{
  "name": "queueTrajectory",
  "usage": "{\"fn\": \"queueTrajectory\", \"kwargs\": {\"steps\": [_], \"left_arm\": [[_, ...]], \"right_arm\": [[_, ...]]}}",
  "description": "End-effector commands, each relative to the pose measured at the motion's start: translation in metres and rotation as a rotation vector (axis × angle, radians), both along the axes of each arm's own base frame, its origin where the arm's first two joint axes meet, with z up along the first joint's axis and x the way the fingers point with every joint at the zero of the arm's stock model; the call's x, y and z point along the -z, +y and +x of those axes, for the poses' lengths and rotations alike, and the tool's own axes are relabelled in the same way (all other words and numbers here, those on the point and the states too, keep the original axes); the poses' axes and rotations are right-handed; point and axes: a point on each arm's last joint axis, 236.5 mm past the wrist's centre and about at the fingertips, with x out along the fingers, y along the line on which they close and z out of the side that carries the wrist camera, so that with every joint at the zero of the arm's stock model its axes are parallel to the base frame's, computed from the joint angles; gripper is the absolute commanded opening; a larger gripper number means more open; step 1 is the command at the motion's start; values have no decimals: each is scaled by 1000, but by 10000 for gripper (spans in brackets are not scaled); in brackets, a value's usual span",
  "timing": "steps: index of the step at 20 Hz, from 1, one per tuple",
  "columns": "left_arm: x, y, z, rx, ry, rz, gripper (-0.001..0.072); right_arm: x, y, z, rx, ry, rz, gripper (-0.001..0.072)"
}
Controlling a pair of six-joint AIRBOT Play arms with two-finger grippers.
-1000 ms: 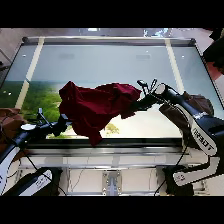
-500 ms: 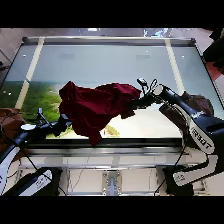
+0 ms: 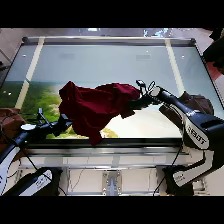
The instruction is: Fold the shirts.
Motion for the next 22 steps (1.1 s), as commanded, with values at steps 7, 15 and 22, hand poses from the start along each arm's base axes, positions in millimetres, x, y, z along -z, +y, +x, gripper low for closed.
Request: {"fn": "queueTrajectory", "kwargs": {"steps": [7,15,22], "left_arm": [[-213,49,59,50,-572,181,14],[-526,44,-59,-50,-1192,766,13],[-527,57,-33,19,-1126,723,12]], "right_arm": [[-162,-31,-12,-175,-159,-130,13],[-501,-90,-178,-20,-891,-101,10],[-462,-120,-154,15,-721,-273,9]]}}
